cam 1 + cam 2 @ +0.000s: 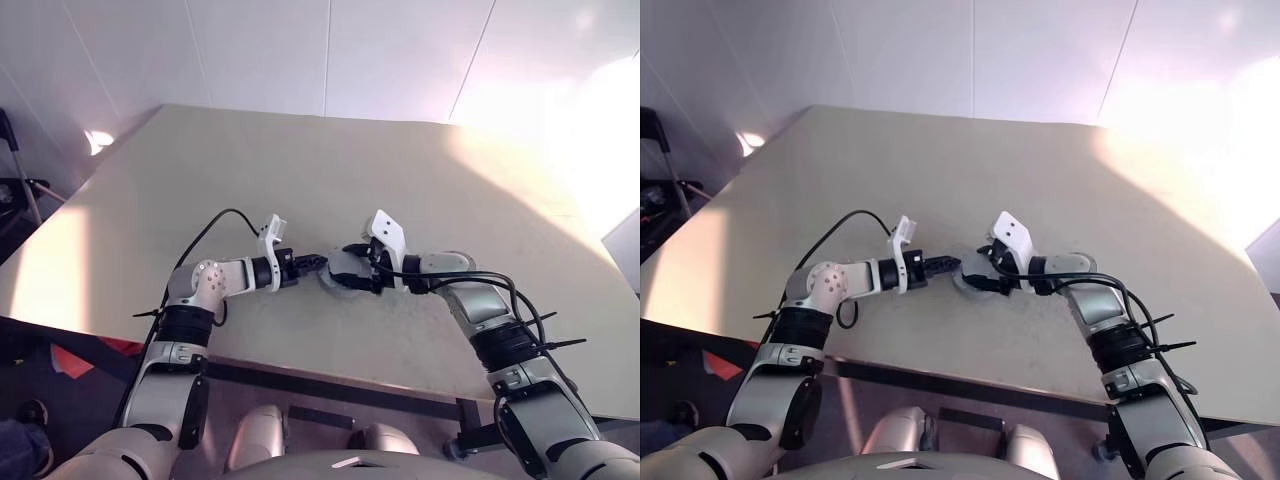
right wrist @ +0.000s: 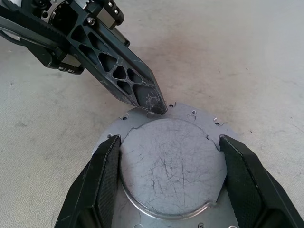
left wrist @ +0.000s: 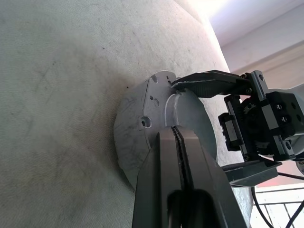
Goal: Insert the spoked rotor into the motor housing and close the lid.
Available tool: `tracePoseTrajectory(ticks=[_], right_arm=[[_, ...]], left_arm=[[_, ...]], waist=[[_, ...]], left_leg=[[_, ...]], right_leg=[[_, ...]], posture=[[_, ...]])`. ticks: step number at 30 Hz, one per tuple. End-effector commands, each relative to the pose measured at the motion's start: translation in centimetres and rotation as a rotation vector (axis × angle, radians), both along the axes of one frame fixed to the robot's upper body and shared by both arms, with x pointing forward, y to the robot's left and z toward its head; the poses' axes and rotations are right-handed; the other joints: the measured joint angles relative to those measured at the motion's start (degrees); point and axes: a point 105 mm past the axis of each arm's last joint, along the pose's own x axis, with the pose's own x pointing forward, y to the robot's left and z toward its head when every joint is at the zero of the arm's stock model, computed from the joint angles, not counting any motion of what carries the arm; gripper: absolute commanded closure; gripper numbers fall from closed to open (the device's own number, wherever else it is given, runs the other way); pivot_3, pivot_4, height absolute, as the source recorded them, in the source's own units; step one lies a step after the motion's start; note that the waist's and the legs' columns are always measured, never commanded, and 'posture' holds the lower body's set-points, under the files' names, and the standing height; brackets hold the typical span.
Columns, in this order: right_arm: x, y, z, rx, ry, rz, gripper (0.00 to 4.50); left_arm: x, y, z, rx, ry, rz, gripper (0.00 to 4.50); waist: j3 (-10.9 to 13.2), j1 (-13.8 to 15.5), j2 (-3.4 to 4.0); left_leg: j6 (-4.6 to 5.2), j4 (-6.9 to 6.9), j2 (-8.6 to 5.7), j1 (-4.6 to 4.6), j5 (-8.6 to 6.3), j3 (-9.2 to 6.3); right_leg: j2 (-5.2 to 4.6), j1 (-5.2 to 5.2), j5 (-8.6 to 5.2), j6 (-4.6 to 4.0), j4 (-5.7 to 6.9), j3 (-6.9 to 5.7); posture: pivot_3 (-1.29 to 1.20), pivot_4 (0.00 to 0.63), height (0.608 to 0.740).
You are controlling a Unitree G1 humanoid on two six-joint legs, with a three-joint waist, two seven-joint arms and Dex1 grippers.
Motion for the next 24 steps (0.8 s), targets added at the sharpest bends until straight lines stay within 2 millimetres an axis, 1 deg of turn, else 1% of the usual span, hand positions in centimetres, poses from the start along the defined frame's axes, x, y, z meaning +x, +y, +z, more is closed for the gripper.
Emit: tracePoseTrajectory(ticks=[1, 4, 6, 8, 12, 13, 16, 19, 24], right_arm=[[0.7, -0.5, 0.2, -0.016, -0.01, -0.038, 1.35], [0.7, -0.6, 0.5, 0.009, 0.024, -0.042, 1.35], [0.4, -0.4, 1.0, 0.033, 0.035, -0.022, 0.61], [-0.3, -0.1, 1.7, 0.056, 0.033, 0.018, 0.02], [-1.3, 0.7, 3.7, 0.122, 0.006, 0.067, 0.02], [-1.3, 0.8, 4.4, 0.155, 0.007, 0.064, 0.02], [-1.1, 0.8, 5.6, 0.212, 0.024, 0.036, 0.02], [0.5, -0.7, 6.4, 0.253, 0.054, -0.081, 0.02], [1.1, -2.2, 6.4, 0.257, 0.1, -0.169, 0.02]], left_arm=[[-0.4, 0.3, -1.7, 0.067, 0.042, 0.012, 4.49], [-0.4, 0.3, -1.6, 0.063, 0.039, 0.013, 4.49], [-0.4, 0.3, -1.6, 0.063, 0.038, 0.014, 4.5], [-0.4, 0.4, -1.6, 0.064, 0.037, 0.015, 4.5], [-0.3, 0.5, -1.6, 0.067, 0.036, 0.017, 4.5], [-0.3, 0.4, -1.6, 0.067, 0.036, 0.017, 4.5], [-0.3, 0.4, -1.6, 0.066, 0.034, 0.015, 4.5], [-0.3, 0.4, -1.6, 0.065, 0.031, 0.014, 4.5], [-0.2, 0.2, -1.4, 0.05, 0.021, 0.009, 4.5]], waist=[[0.0, 0.0, 0.0], [0.0, 0.0, 0.0], [0.0, 0.0, 0.0], [0.0, 0.0, 0.0], [0.0, 0.0, 0.01], [0.0, -0.1, 0.01], [0.0, 0.1, 0.01], [0.0, 0.0, 0.01], [0.0, 0.1, 0.02]], left_leg=[[0.0, -0.01, 0.0, 0.01, 0.0, 0.0], [0.01, -0.01, 0.0, 0.03, 0.0, 0.0], [0.01, -0.01, 0.0, 0.06, -0.01, 0.0], [0.03, -0.03, 0.0, 0.1, -0.02, 0.0], [0.03, -0.24, 0.0, 0.08, -0.02, 0.01], [0.03, -0.29, -0.01, 0.04, -0.01, 0.01], [0.02, -0.41, -0.01, -0.08, 0.0, 0.02], [0.02, -0.41, -0.03, -0.12, 0.0, 0.02], [-0.04, -0.42, -0.06, -0.11, 0.03, 0.01]], right_leg=[[0.0, 0.0, 0.0, 0.0, 0.0, 0.0], [0.0, 0.0, 0.0, 0.0, 0.0, 0.0], [0.0, 0.03, 0.0, 0.0, 0.0, 0.0], [0.0, 0.08, 0.0, 0.01, -0.03, 0.0], [0.01, 0.05, 0.0, 0.0, -0.2, 0.0], [0.01, -0.01, 0.0, 0.0, -0.22, 0.0], [0.01, -0.16, 0.0, 0.0, -0.26, -0.02], [0.01, -0.17, 0.0, 0.0, -0.31, -0.02], [-0.01, -0.17, 0.0, 0.0, -0.31, -0.02]], posture=[[0.0, 0.0, 0.74], [0.0, 0.0, 0.74], [0.0, 0.0, 0.74], [0.0, 0.0, 0.74], [0.0, 0.0, 0.74], [0.0, 0.0, 0.74], [0.0, 0.0, 0.74], [0.0, 0.0, 0.74], [0.0, 0.0, 0.74]])
